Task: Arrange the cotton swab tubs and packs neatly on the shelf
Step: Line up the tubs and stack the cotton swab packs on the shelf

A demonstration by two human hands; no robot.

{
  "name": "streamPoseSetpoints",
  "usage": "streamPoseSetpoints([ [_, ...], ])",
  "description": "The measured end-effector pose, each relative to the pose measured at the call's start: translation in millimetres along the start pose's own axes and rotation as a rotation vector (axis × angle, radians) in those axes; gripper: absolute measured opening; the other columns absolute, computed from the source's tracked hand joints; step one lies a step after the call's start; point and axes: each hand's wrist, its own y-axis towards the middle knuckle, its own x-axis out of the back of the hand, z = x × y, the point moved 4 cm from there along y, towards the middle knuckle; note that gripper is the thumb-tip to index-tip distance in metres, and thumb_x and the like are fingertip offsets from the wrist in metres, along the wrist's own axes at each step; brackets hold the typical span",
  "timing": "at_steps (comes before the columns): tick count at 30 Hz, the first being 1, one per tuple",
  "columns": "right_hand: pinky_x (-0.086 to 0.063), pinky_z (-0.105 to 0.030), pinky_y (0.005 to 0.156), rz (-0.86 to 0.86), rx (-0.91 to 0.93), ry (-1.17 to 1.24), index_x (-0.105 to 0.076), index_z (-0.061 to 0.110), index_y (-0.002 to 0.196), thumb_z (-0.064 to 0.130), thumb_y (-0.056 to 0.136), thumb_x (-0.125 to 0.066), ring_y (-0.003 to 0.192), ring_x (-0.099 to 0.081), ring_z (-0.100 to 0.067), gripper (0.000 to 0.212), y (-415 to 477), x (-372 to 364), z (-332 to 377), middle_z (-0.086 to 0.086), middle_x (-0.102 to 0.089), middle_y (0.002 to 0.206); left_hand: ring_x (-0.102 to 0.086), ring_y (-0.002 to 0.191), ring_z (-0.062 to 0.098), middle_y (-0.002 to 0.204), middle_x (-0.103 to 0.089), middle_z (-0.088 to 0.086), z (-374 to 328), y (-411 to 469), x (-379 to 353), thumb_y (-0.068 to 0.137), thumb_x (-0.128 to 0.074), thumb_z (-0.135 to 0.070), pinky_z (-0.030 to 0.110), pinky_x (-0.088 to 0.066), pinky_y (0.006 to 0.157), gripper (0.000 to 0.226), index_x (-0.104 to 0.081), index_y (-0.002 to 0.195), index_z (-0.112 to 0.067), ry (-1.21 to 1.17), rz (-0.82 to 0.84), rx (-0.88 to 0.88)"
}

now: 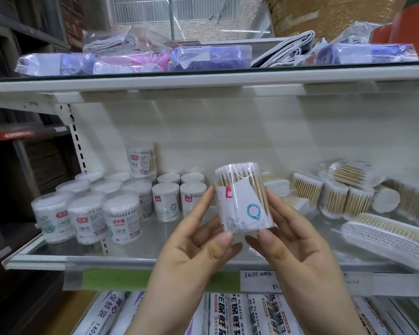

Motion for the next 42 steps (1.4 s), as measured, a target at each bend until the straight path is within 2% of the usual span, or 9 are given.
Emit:
streamPoseSetpoints([
  [6, -0.048, -0.035, 0.096, -0.023, 0.018, 0.029, -0.061, 0.041, 0.119, 0.054, 0.058, -0.081, 0.117, -0.059, -0.010, 0.065, 0.8, -0.5, 0.5, 0.012, -0.064, 0.124, -0.068, 0.103, 0.015, 0.109, -0.072, -0.002, -6.7, 0.2, -1.6, 0.063, -0.076, -0.012, 0.022, -0.056, 0.073, 0.059, -0.064, 0.110, -0.045, 0.118, -0.044, -0.062],
  [12, -0.052, -0.035, 0.092, -0.013, -0.072, 0.147, -0.063, 0.036, 0.119, 0.052, 0.052, -0.085, 0.120, -0.058, -0.020, 0.072, 4.8, 0.0, -7.4, 0.004, -0.063, 0.127, -0.067, 0.104, 0.009, 0.109, -0.072, -0.007, -10.4, 0.0, -3.8, 0.065, -0.073, -0.014, 0.024, -0.054, 0.086, 0.060, -0.059, 0.113, -0.047, 0.223, -0.073, -0.155],
  [17, -0.053, -0.035, 0.090, 0.027, -0.137, 0.190, -0.053, 0.027, 0.130, 0.048, 0.053, -0.087, 0.116, -0.061, -0.023, 0.086, 8.6, -7.0, -11.1, -0.002, -0.063, 0.127, -0.067, 0.104, 0.009, 0.108, -0.072, -0.009, -10.6, -0.4, -9.4, 0.060, -0.086, -0.024, 0.014, -0.052, 0.078, 0.063, -0.061, 0.112, -0.048, 0.324, -0.151, -0.275],
  [22, -0.054, -0.031, 0.086, 0.063, -0.159, 0.324, -0.057, 0.019, 0.128, 0.040, 0.061, -0.084, 0.114, -0.061, -0.031, 0.075, 15.3, -11.0, -9.3, -0.015, -0.064, 0.123, -0.063, 0.109, 0.004, 0.115, -0.068, -0.012, -7.9, 1.6, -7.3, 0.056, -0.076, -0.033, 0.014, -0.052, 0.078, 0.064, -0.058, 0.115, -0.053, 0.398, -0.152, -0.316],
  [31, -0.053, -0.033, 0.088, 0.085, -0.222, 0.397, -0.048, 0.016, 0.135, 0.033, 0.064, -0.083, 0.116, -0.060, -0.030, 0.081, 13.2, -13.7, -16.6, -0.015, -0.062, 0.126, -0.061, 0.113, 0.007, 0.122, -0.065, -0.009, -9.7, 0.7, -1.7, 0.061, -0.074, -0.034, 0.018, -0.053, 0.083, 0.064, -0.056, 0.121, -0.049, 0.460, -0.154, -0.306],
  [34, -0.052, -0.041, 0.094, 0.066, -0.263, 0.307, -0.047, 0.017, 0.132, 0.038, 0.057, -0.086, 0.114, -0.061, -0.029, 0.086, 15.6, -10.2, -21.4, -0.014, -0.065, 0.121, -0.064, 0.108, 0.006, 0.119, -0.066, -0.010, -11.4, 3.0, 0.3, 0.062, -0.080, -0.034, 0.016, -0.052, 0.081, 0.059, -0.061, 0.117, -0.046, 0.421, -0.169, -0.268],
  [38, -0.049, -0.045, 0.096, 0.023, -0.319, 0.020, -0.063, 0.019, 0.103, 0.064, 0.041, -0.082, 0.104, -0.066, -0.026, 0.079, 24.9, 5.5, -23.4, -0.010, -0.071, 0.108, -0.069, 0.097, 0.006, 0.109, -0.069, -0.017, -2.1, 6.6, 9.5, 0.061, -0.080, -0.018, 0.015, -0.053, 0.076, 0.053, -0.064, 0.108, -0.037, 0.375, -0.141, -0.153],
  [40, -0.052, -0.043, 0.091, 0.017, -0.354, -0.119, -0.059, 0.022, 0.109, 0.068, 0.040, -0.081, 0.097, -0.069, -0.021, 0.086, 29.0, 15.3, -23.8, -0.005, -0.073, 0.102, -0.068, 0.099, 0.008, 0.111, -0.068, -0.020, 7.3, 5.8, 13.4, 0.062, -0.085, -0.012, 0.018, -0.053, 0.078, 0.059, -0.064, 0.107, -0.044, 0.426, -0.060, -0.089],
  [42, -0.054, -0.038, 0.088, 0.033, -0.379, -0.244, -0.045, 0.033, 0.125, 0.057, 0.048, -0.078, 0.093, -0.071, -0.014, 0.087, 31.5, 23.7, -23.6, 0.004, -0.074, 0.101, -0.067, 0.103, 0.008, 0.114, -0.067, -0.020, 15.8, 3.8, 16.6, 0.063, -0.082, -0.008, 0.021, -0.053, 0.082, 0.065, -0.061, 0.107, -0.052, 0.486, 0.010, -0.037],
])
